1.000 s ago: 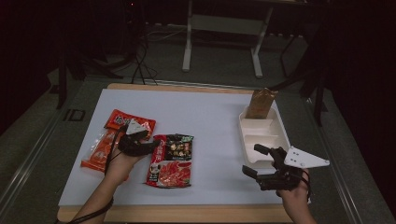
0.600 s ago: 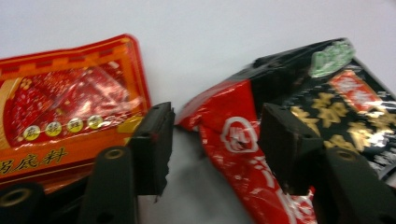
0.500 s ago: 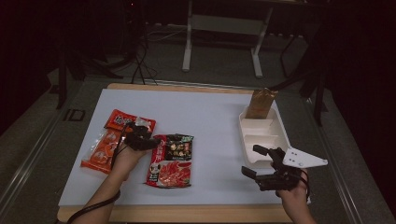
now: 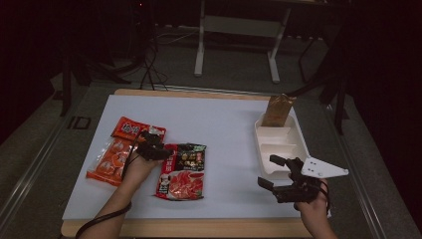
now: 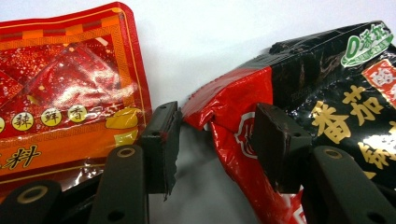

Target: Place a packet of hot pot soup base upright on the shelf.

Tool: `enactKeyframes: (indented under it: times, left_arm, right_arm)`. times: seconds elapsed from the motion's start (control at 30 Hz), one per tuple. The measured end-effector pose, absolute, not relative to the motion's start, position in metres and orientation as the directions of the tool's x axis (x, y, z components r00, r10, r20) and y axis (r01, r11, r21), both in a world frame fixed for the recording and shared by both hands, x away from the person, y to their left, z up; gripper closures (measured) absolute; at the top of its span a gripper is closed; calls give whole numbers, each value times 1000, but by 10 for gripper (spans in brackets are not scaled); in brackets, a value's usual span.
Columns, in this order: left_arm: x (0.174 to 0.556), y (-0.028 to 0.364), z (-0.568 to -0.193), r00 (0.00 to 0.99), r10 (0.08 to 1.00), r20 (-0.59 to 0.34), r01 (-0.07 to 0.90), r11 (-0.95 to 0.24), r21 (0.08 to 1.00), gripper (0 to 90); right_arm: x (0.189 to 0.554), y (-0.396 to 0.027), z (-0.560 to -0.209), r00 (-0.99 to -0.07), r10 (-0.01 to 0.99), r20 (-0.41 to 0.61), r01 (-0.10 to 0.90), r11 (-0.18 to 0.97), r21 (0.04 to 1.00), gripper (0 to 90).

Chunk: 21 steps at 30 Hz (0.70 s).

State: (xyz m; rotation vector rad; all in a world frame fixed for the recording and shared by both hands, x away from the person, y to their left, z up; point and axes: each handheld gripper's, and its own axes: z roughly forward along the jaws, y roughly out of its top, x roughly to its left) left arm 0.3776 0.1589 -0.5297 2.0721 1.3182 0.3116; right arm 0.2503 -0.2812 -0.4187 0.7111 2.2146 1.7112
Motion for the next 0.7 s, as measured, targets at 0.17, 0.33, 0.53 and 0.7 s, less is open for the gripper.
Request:
enactKeyframes:
  times: [0.17,0.33,0.53,0.7]
  left_arm:
    - [379,152,-529,470,870,-147,739,-297,604,679]
    - [379,145,-526,472,872,-127,751,-323,576,794]
    - [378,144,-526,465,875,-136,748,-305,590,837]
    - [377,141,-522,473,873,-121,740,-318,593,849]
  right_arm:
    - [251,-282,-419,-846,526,91,222,191,956,141]
    - [251,-281,-420,-849,520,98,228,193,954,142]
    - [251,-279,-420,-851,516,96,230,203,952,144]
    - [252,-280,-421,-852,516,91,224,203,953,146]
